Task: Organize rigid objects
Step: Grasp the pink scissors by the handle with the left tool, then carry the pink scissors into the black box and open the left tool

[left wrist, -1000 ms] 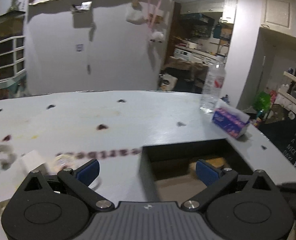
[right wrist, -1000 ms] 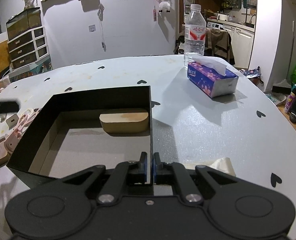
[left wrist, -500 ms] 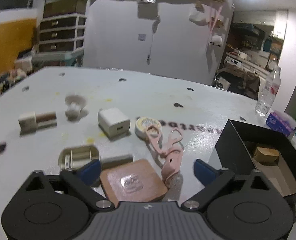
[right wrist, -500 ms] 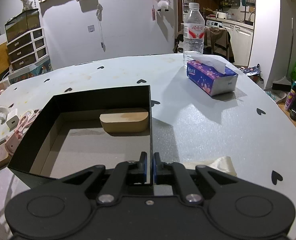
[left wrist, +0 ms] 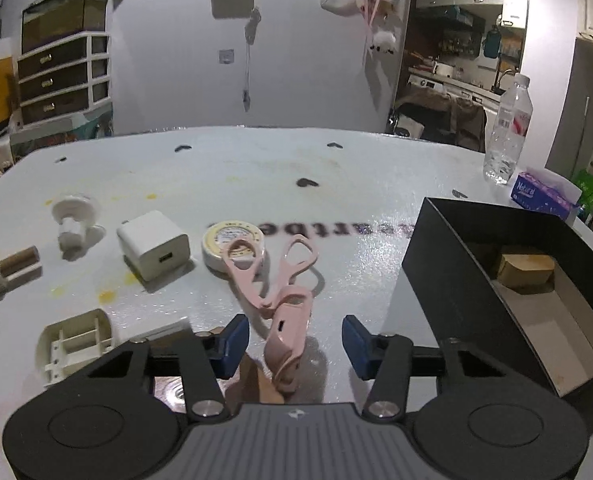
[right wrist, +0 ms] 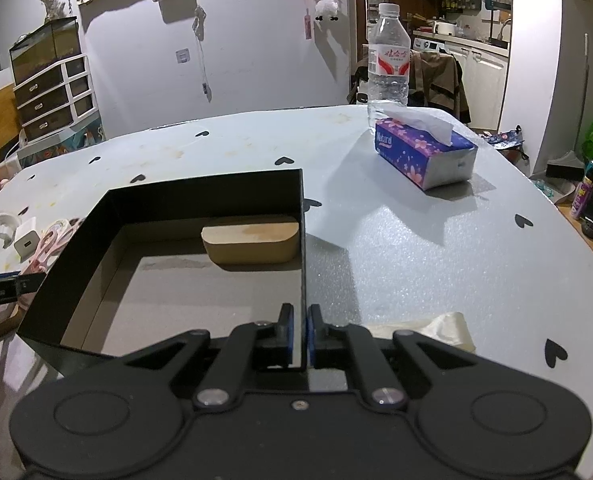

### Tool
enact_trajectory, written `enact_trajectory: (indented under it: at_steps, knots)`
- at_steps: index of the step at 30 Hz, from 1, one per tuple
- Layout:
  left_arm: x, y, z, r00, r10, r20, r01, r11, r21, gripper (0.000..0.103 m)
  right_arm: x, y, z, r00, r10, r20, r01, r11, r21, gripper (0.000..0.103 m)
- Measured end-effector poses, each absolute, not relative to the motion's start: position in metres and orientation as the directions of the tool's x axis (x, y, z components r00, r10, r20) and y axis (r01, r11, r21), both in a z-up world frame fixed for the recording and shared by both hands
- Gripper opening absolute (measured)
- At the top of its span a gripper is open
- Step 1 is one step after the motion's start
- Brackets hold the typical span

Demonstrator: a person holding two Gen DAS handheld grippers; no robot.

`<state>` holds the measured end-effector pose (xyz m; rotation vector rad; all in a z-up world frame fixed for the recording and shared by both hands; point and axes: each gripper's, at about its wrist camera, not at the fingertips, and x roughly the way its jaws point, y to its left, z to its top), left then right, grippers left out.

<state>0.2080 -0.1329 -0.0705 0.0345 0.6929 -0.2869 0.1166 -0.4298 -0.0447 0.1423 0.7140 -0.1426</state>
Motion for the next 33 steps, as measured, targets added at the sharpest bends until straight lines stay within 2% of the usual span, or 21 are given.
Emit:
enact_trajectory:
  at_steps: [1, 5, 14, 25, 29, 33]
  knots:
    - [0.211, -0.133, -0.072, 0.726, -0.250, -0.640, 0.271, 0.960, -0.069, 0.049, 0.117, -0.429, -0.045, 0.746, -0.083, -0.661, 0.179, 0.981, 0.080, 0.008]
    - [0.219, -0.131, -0.079, 0.702, -0.230, -0.674, 0.230, 0.969, -0.091, 0.024, 0.117, -0.428, -0.044, 0.744, -0.087, -0.663, 0.180, 0.981, 0.074, 0.008]
    - [0.211, -0.123, -0.071, 0.721, -0.287, -0.631, 0.243, 0.957, -0.158, 0.022, 0.117, -0.428, -0.045, 0.743, -0.086, -0.664, 0.178, 0.981, 0.071, 0.008]
    - [0.190, -0.159, -0.008, 0.713, -0.516, -0.475, 0.432, 0.857, -0.282, 0.022, 0.118, -0.427, -0.044, 0.741, -0.085, -0.666, 0.173, 0.983, 0.067, 0.008]
    - [0.183, -0.194, -0.006, 0.604, -0.617, -0.505, 0.568, 0.777, -0.270, 0.022, 0.118, -0.427, -0.044, 0.741, -0.085, -0.666, 0.173, 0.983, 0.067, 0.008]
    - [0.184, -0.228, -0.022, 0.469, -0.655, -0.592, 0.630, 0.718, -0.296, 0.023, 0.117, -0.427, -0.044, 0.741, -0.085, -0.666, 0.173, 0.983, 0.067, 0.008]
